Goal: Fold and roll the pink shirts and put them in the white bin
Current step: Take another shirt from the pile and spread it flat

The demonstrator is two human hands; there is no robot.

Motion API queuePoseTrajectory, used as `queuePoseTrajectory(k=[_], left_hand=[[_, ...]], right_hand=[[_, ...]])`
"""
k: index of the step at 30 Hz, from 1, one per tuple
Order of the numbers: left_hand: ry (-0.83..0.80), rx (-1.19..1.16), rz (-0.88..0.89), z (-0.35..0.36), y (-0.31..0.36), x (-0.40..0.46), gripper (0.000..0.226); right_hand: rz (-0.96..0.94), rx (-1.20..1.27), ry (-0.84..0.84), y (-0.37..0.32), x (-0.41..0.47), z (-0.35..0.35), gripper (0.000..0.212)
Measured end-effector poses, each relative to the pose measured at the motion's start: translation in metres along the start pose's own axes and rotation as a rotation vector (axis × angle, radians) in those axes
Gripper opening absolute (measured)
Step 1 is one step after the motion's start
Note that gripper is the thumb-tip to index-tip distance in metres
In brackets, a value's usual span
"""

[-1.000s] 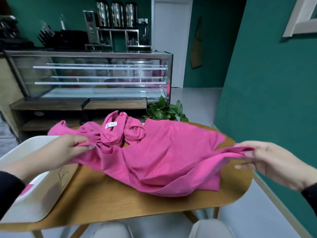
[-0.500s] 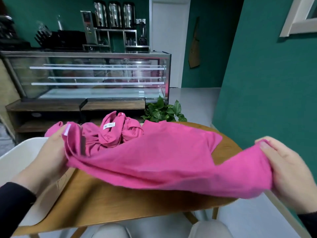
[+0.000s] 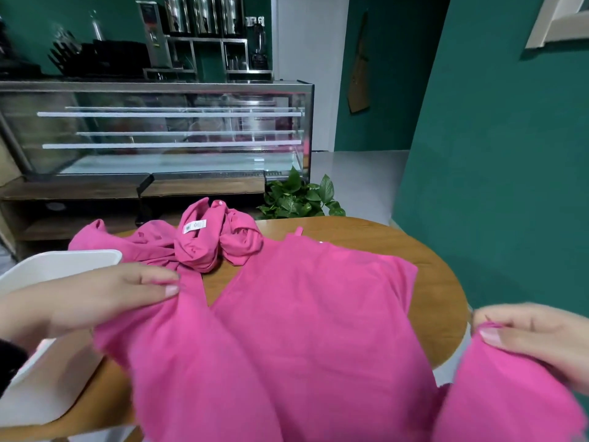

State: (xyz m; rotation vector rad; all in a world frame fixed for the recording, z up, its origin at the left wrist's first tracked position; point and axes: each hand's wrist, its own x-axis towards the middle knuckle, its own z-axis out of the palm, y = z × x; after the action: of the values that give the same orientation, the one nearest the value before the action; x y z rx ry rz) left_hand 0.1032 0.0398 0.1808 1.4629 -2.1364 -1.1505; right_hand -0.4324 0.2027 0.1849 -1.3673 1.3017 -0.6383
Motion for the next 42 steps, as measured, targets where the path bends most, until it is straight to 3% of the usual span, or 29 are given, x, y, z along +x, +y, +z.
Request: queuePoseTrajectory(k=[4,8,14,16,18,22,26,29,32,36,40,42], left_hand=[[0.240,0.166,0.114,0.021,0.033,0.046,0.025],[0.368,0.263,0.069,0.035,0.017,0.121,0.032],[0.688,0.324,0.149,0.022,0.043,0.243,0.024],[0.626,0.522,0.185,0.028,0.036,0.291,0.021],[0.448,0.716,0.177,0.046,0.010,0.330,0.022],[0.206,0.927,0.131,0.083,-0.046,0.391,0.027],[0.169,1.245,0.214,0.087,-0.054,0.399,0.032],[0.134,1.306,0.179,0.096,-0.058,0.409,0.035],[0.158,1.289,0.144,0.096,-0.058,0.410,0.034],[0.202,1.248,0.152,0.098,-0.054,0.405,0.032],[0.569,1.070,0.286,0.070,-0.028,0.423,0.026],[0.593,1.111,0.296,0.058,-0.014,0.437,0.023]], right_hand=[[-0.038,0.037,0.240,0.021,0.039,-0.002,0.069],[-0.151,0.058,0.536,0.028,0.091,-0.009,0.048],[-0.135,-0.054,0.984,0.042,0.182,-0.078,0.033],[-0.071,-0.157,0.944,0.059,0.221,-0.097,0.027],[0.025,-0.265,0.829,0.088,0.254,-0.105,0.029],[0.155,-0.496,0.680,0.146,0.304,-0.121,0.036],[0.145,-0.634,0.654,0.148,0.305,-0.135,0.034],[0.238,-0.685,0.560,0.146,0.309,-0.144,0.030],[0.255,-0.635,0.573,0.143,0.304,-0.148,0.031],[0.184,-0.206,0.753,0.137,0.293,-0.146,0.031],[0.155,-0.148,1.044,0.133,0.286,-0.170,0.024],[0.207,-0.128,1.088,0.139,0.283,-0.182,0.025]])
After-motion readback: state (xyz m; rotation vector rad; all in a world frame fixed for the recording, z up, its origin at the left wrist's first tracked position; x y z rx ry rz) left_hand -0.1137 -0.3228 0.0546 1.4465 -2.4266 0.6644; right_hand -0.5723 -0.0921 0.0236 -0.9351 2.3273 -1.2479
